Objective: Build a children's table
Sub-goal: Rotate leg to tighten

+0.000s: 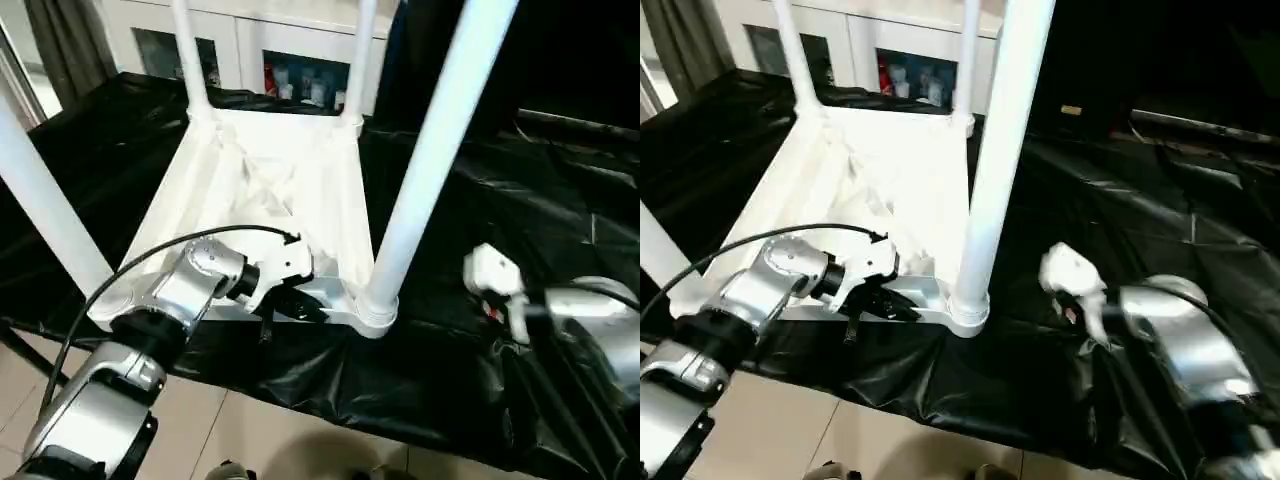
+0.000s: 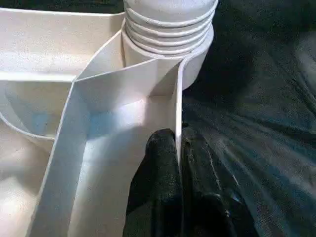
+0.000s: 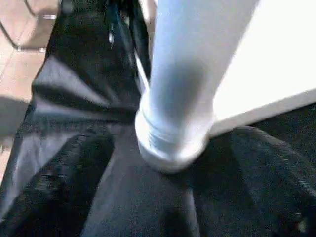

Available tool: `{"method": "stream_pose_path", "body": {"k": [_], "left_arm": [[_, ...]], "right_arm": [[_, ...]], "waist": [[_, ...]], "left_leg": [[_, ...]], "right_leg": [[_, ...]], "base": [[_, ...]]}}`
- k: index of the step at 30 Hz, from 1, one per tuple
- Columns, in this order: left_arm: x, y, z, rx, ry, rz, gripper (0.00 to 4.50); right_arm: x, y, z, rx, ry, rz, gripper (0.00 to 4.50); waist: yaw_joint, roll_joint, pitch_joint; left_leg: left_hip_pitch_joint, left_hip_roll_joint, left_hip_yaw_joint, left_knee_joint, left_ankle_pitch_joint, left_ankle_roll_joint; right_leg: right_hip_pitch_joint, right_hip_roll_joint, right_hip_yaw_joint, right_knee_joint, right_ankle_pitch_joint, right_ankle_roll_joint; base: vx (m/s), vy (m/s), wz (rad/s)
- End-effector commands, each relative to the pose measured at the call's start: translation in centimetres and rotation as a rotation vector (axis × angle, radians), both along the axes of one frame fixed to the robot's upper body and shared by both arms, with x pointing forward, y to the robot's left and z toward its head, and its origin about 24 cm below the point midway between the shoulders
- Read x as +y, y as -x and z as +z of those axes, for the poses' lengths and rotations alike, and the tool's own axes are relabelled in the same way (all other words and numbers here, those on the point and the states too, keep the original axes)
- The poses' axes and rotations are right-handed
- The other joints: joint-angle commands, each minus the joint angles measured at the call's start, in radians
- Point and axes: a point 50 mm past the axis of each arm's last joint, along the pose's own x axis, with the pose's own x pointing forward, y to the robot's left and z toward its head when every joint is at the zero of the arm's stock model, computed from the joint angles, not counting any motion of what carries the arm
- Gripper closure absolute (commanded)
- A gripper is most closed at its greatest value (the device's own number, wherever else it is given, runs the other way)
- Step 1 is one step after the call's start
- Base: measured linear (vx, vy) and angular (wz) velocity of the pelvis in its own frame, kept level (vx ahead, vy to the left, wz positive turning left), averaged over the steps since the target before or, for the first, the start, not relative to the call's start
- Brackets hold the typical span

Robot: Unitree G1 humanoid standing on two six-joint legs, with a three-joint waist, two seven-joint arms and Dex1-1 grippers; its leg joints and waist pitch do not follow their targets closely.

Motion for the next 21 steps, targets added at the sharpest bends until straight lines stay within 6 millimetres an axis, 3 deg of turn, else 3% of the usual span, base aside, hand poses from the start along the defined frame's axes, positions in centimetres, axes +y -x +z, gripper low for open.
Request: {"method": "stream_pose_path", "body": {"k": [1, 5, 10, 11, 12, 14, 17, 18, 21], "left_arm": [[-0.6, 0.0, -0.9, 0.022, 0.089, 0.115, 4.5], [-1.6, -0.3, -1.1, 0.008, 0.107, 0.155, 4.5], [-2.0, -0.2, -1.3, 0.01, 0.11, 0.163, 4.5], [-2.0, -0.1, -1.5, 0.015, 0.096, 0.153, 4.5], [-1.9, -0.1, -1.5, 0.017, 0.092, 0.15, 4.5], [-1.5, 0.2, -2.0, 0.03, 0.042, 0.123, 4.5], [-1.0, 0.3, -2.2, 0.031, 0.006, 0.109, 4.5], [-0.9, 0.3, -2.2, 0.032, 0.001, 0.108, 4.5], [-0.3, 0.2, -2.2, 0.031, -0.011, 0.106, 4.5]], "right_arm": [[0.2, -0.2, -0.1, 0.01, -0.048, -0.03, 0.08], [1.1, -0.4, -0.7, -0.033, -0.052, -0.052, 0.08], [2.1, -1.6, -1.6, -0.1, -0.031, -0.135, 0.08], [2.2, -1.7, -1.8, -0.101, -0.021, -0.14, 0.08], [2.3, -1.8, -1.8, -0.102, -0.019, -0.141, 0.08], [2.4, -2.4, -2.0, -0.105, -0.01, -0.185, 0.08], [2.5, -3.0, -2.1, -0.118, -0.003, -0.214, 0.08], [2.7, -3.1, -2.1, -0.122, -0.005, -0.215, 0.08], [3.0, -3.4, -2.2, -0.125, -0.006, -0.204, 0.08]], "waist": [[0.003, -0.012, -0.059], [0.002, -0.01, -0.061], [-0.005, -0.012, -0.059], [-0.009, -0.018, -0.06], [-0.009, -0.012, -0.06], [-0.011, -0.016, -0.06], [-0.014, -0.011, -0.061], [-0.013, -0.017, -0.062], [-0.012, -0.016, -0.062]], "left_leg": [[0.013, 0.015, -0.013, -0.069, -0.313, 0.027], [0.009, 0.014, -0.013, -0.072, -0.305, 0.029], [0.011, 0.008, -0.012, -0.069, -0.316, 0.028], [0.009, 0.007, -0.013, -0.069, -0.315, 0.03], [0.01, 0.009, -0.015, -0.071, -0.315, 0.029], [0.01, 0.011, -0.014, -0.072, -0.319, 0.032], [0.012, 0.012, -0.015, -0.074, -0.325, 0.026], [0.012, 0.012, -0.014, -0.074, -0.322, 0.027], [0.011, 0.014, -0.013, -0.076, -0.317, 0.031]], "right_leg": [[0.033, -0.057, 0.021, -0.101, -0.438, -0.156], [0.037, -0.056, 0.019, -0.099, -0.401, -0.16], [0.032, -0.056, 0.017, -0.111, -0.491, -0.126], [0.032, -0.055, 0.016, -0.113, -0.511, -0.117], [0.031, -0.057, 0.017, -0.113, -0.521, -0.112], [0.028, -0.056, 0.017, -0.113, -0.516, -0.113], [0.026, -0.057, 0.017, -0.11, -0.499, -0.122], [0.028, -0.058, 0.018, -0.108, -0.478, -0.13], [0.029, -0.058, 0.02, -0.105, -0.441, -0.141]], "base": [[0.0, 0.0, 0.0], [0.0, 0.0, 0.0], [0.0, 0.0, 0.0], [0.0, 0.0, 0.0], [0.0, 0.0, 0.0], [0.0, 0.0, 0.0], [0.0, 0.0, 0.0], [0.0, 0.0, 0.0], [0.0, 0.0, 0.0]]}}
